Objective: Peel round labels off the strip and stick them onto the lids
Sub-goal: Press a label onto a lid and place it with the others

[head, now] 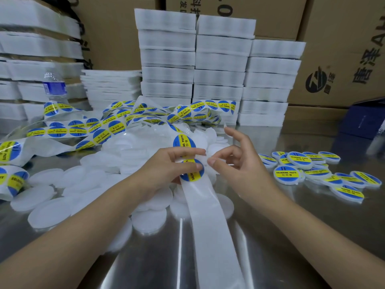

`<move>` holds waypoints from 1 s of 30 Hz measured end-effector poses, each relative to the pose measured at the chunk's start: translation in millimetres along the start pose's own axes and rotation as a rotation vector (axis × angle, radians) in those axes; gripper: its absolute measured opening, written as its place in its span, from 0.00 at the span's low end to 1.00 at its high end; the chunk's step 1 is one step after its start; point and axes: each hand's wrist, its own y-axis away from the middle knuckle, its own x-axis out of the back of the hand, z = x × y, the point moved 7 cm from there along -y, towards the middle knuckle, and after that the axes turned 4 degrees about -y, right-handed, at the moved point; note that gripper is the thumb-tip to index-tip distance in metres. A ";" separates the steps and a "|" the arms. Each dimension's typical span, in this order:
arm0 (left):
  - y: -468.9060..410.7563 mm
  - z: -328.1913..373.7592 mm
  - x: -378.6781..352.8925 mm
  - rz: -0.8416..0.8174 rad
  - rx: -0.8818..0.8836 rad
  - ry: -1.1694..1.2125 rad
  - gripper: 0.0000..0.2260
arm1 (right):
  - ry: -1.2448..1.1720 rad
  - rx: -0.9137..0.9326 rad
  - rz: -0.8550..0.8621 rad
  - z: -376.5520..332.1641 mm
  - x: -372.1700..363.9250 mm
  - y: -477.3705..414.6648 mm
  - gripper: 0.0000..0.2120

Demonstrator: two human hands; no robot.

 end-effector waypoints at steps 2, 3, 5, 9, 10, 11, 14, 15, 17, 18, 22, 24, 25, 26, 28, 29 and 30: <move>-0.1 -1.2 1.0 0.035 0.019 0.004 0.06 | -0.026 -0.009 0.013 0.4 0.2 -0.6 0.26; 0.0 -1.9 1.2 0.039 0.029 0.005 0.04 | -0.040 -0.016 0.021 0.6 0.4 -1.0 0.25; -0.5 -2.9 0.5 0.027 0.034 -0.009 0.05 | -0.064 -0.020 0.035 -0.6 1.4 -1.5 0.22; -0.7 -2.4 -1.3 0.010 0.037 -0.032 0.06 | -0.063 0.003 0.086 -6.9 6.3 -2.1 0.16; -0.8 -2.9 -1.1 0.007 0.039 -0.037 0.07 | -0.064 0.012 0.105 -8.3 8.2 -2.2 0.16; -0.6 -3.2 -1.0 0.007 0.044 -0.037 0.08 | -0.061 0.024 0.124 -10.3 10.1 -2.1 0.15; -0.8 -3.3 -0.1 0.008 0.049 -0.026 0.08 | -0.097 0.029 0.180 -15.0 16.8 -2.2 0.09; -0.3 -2.8 -0.6 0.005 0.049 -0.023 0.08 | -0.138 0.014 0.196 -14.7 18.9 -2.4 0.08; 0.4 -2.1 -1.2 0.003 0.055 -0.013 0.08 | -0.253 -0.032 0.209 -11.8 20.6 -2.6 0.11; 0.5 -2.1 -1.2 0.002 0.057 -0.010 0.09 | -0.321 -0.059 0.205 -10.4 20.1 -2.9 0.13; 0.7 -2.0 -1.1 0.002 0.064 -0.012 0.09 | -0.529 -0.206 0.188 -5.6 17.5 -3.6 0.18; 0.9 -1.8 -0.9 0.000 0.064 -0.014 0.09 | -0.505 -0.311 0.210 1.8 17.9 -2.2 0.20; 1.1 -1.8 -0.9 -0.001 0.064 -0.015 0.09 | -0.469 -0.357 0.230 5.7 18.7 -1.4 0.21; 0.9 -1.9 -0.6 -0.002 0.064 -0.013 0.09 | -0.434 -0.389 0.246 8.9 19.2 -0.7 0.21; 0.4 -2.3 -0.8 -0.004 0.065 -0.009 0.09 | -0.387 -0.423 0.260 12.8 18.9 -0.3 0.19; 0.0 -2.6 -0.9 -0.005 0.066 -0.011 0.08 | -0.370 -0.433 0.258 13.7 18.4 -0.2 0.18; -0.5 -3.0 -0.8 -0.004 0.066 -0.016 0.08 | -0.356 -0.439 0.254 14.4 17.8 -0.2 0.17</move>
